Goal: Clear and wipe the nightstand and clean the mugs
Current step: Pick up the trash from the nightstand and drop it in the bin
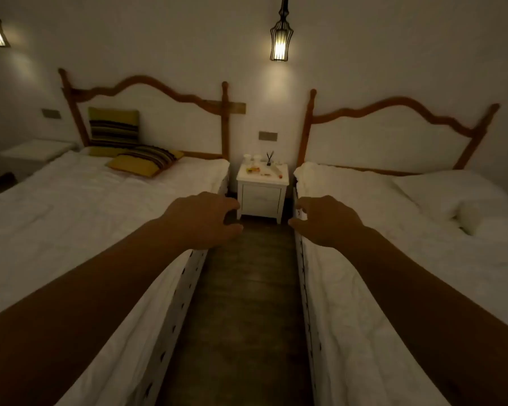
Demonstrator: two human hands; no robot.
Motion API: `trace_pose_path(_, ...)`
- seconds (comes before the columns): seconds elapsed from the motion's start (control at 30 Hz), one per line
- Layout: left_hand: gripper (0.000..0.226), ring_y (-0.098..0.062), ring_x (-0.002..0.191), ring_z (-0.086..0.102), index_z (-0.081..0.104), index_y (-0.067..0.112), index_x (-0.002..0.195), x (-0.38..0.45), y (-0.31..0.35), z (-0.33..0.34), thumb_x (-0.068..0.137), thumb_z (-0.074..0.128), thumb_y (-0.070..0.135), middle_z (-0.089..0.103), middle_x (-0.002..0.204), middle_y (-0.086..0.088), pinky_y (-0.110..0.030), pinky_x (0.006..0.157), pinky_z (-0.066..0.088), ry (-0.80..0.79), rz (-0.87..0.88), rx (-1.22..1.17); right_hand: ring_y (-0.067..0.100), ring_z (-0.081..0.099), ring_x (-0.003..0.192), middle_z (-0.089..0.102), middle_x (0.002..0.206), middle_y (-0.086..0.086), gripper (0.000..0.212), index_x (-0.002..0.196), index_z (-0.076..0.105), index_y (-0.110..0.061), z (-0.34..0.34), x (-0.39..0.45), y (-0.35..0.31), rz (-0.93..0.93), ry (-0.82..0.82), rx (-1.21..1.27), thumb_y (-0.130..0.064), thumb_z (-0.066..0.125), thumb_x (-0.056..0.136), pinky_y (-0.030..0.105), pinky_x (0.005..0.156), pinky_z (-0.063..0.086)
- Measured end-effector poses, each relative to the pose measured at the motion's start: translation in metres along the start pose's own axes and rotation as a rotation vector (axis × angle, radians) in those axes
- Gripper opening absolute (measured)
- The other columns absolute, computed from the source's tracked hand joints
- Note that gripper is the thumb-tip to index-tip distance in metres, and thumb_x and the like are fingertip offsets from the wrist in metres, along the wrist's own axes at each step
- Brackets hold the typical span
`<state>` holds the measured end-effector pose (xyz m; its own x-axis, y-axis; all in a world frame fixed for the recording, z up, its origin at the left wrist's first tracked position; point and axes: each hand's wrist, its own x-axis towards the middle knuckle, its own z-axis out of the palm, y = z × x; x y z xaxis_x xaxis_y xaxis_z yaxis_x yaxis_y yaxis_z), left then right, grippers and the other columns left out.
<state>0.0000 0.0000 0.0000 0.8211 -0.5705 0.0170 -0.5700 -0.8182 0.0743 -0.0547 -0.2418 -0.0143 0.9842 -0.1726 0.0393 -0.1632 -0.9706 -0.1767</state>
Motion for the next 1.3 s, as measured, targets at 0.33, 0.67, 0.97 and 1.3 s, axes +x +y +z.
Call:
trace_pose_path(0.33,0.069,-0.022,0.128,0.046,0.033,0.036,0.144,0.119,-0.08,0.021,0.086,0.042,0.071,0.045,0.145,0.0,-0.039,0.098,0.04,-0.08,0.01,0.031,0.022,0.056,0.108,0.057,0.127,0.005,0.055,0.135,0.045,-0.024,0.05,0.122,-0.021,0.09,-0.111,-0.03,-0.056,0.052,0.09,0.031,0.076,0.042)
trace_pose_path(0.67,0.063,-0.023,0.13,0.043,0.03,0.034,0.146,0.25,-0.149,0.042,0.091,0.043,0.062,0.04,0.149,-0.003,-0.04,0.1,0.04,-0.168,0.001,0.021,0.022,0.056,0.108,0.056,0.128,0.005,0.056,0.137,0.043,-0.023,0.078,0.257,-0.022,0.141,-0.215,0.011,-0.053,0.054,0.091,0.03,0.076,0.042)
trace_pose_path(0.97,0.062,-0.023,0.126,0.047,0.032,0.031,0.145,0.408,-0.156,0.094,0.091,0.044,0.06,0.043,0.145,-0.003,-0.039,0.097,0.042,-0.202,0.0,0.069,0.023,0.053,0.114,0.051,0.134,0.006,0.059,0.14,0.04,-0.022,0.115,0.4,0.046,0.109,-0.302,-0.013,-0.054,0.051,0.091,0.03,0.078,0.041)
trace_pose_path(1.3,0.058,-0.022,0.123,0.049,0.034,0.031,0.143,0.599,-0.146,0.112,0.092,0.047,0.055,0.045,0.142,-0.002,-0.038,0.093,0.044,-0.252,-0.034,0.044,0.023,0.053,0.112,0.052,0.13,0.006,0.053,0.133,0.047,-0.021,0.117,0.587,0.147,0.081,-0.379,-0.054,-0.053,0.049,0.092,0.032,0.08,0.042)
